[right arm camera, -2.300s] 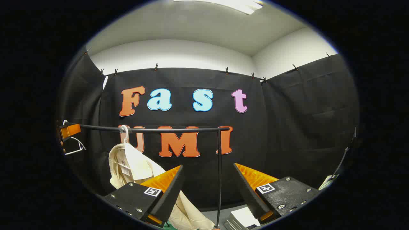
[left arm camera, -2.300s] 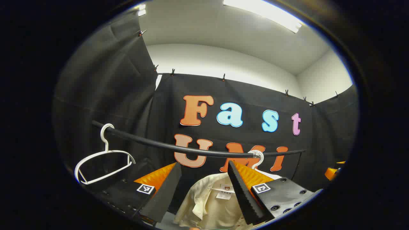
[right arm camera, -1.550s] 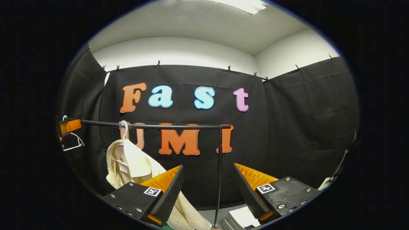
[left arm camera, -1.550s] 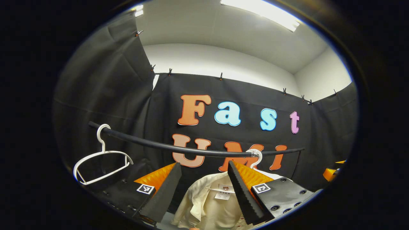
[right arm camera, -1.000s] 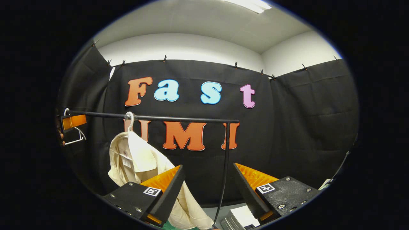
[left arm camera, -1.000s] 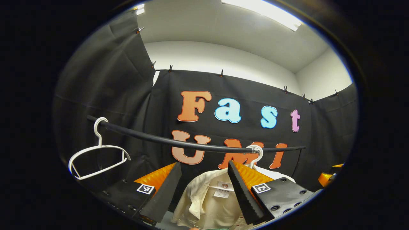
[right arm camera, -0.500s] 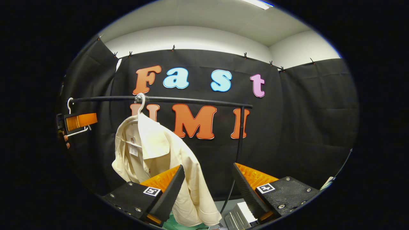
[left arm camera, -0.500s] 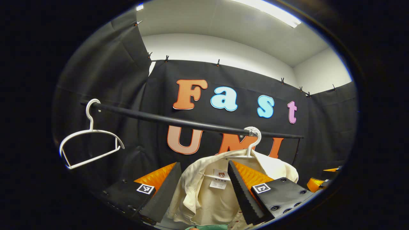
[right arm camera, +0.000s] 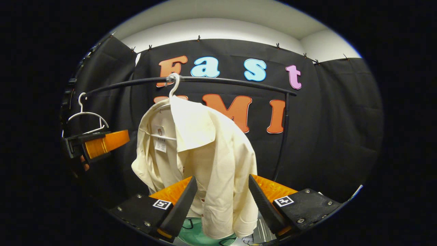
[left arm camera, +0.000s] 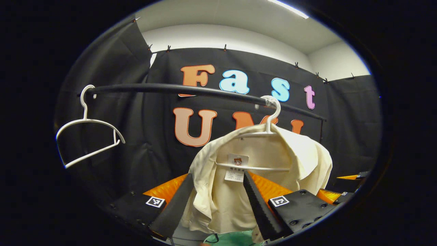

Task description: Grasp the clothes on the hanger with both hands and then place them into the laundry hamper below.

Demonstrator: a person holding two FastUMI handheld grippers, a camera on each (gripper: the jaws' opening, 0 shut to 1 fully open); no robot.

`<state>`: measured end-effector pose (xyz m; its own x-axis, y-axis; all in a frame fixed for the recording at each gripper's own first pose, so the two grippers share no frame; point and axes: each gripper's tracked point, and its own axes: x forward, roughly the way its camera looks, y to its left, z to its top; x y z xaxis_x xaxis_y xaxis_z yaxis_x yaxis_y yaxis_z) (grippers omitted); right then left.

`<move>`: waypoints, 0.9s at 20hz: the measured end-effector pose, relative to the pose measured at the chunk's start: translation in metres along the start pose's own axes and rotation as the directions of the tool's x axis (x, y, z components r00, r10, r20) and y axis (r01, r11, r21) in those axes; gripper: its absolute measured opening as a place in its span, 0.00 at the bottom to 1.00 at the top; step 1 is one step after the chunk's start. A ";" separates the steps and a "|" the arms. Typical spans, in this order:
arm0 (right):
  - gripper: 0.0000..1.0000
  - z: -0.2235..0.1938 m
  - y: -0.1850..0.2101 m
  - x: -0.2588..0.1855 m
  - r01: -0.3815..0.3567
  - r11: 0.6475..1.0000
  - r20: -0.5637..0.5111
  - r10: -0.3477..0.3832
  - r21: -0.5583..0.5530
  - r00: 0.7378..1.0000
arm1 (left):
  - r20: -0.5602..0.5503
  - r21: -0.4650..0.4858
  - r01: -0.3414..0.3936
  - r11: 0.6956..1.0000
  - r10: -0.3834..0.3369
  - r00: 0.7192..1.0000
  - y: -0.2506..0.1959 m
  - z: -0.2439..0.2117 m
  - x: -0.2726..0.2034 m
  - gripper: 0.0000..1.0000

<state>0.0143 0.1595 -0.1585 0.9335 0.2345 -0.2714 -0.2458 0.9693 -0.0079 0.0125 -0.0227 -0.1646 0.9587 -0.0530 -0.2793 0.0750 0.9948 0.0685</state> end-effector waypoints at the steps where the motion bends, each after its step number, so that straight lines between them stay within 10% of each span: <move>1: 0.93 -0.002 0.008 0.001 -0.015 1.000 -0.003 0.015 0.005 1.000 | -0.015 0.007 -0.005 1.000 0.005 1.000 0.003 -0.009 0.003 0.96; 18: 0.75 -0.026 0.069 0.091 -0.096 0.990 -0.060 0.103 0.102 0.993 | -0.173 0.013 -0.020 1.000 0.022 0.985 0.047 -0.110 0.111 0.96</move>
<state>0.0753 0.2458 -0.2088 0.8857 0.3280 -0.3285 -0.3066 0.9447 0.1165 0.0921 0.0278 -0.2977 0.8982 -0.0153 -0.4393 0.0592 0.9945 0.0864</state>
